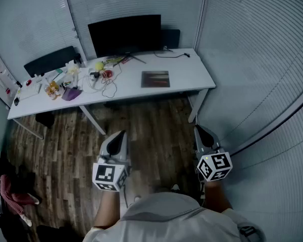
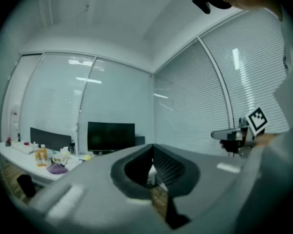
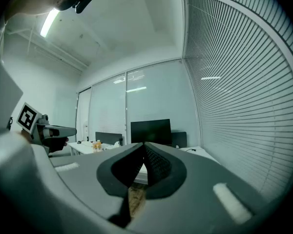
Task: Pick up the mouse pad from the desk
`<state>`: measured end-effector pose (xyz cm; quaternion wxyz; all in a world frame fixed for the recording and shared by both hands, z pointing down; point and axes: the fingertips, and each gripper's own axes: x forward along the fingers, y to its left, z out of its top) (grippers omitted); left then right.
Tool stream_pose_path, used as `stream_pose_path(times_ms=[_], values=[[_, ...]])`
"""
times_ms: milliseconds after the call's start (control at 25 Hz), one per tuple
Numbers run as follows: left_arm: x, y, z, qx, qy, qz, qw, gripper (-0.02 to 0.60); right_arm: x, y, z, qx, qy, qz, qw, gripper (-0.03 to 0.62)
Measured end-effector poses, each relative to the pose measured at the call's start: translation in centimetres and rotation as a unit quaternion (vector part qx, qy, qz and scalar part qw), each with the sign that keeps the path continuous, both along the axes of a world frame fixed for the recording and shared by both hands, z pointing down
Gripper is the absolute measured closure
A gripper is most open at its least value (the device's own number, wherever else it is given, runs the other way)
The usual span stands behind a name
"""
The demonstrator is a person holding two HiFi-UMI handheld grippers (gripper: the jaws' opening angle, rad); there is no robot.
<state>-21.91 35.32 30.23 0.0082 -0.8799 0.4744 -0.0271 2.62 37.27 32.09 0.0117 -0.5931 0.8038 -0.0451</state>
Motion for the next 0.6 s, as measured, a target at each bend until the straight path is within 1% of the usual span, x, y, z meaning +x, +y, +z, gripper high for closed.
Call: stream_pose_path(times_ms=[240,520,600], values=[[0.43,0.20,0.03,0.006,-0.004,-0.001,1.0000,0.580,-0.11,0.29,0.14,-0.001,0.008,-0.015,1.000,0.588],[1.01,0.38,0.66,0.002,-0.007,0.005,1.0000,0.580,0.44,0.23,0.62,-0.003,0.007,-0.014,1.000,0.588],[1.09,0.26,0.67,0.003,-0.006,0.004,1.0000,0.580,0.62,0.02,0.62,-0.003,-0.002,-0.013,1.000,0.588]])
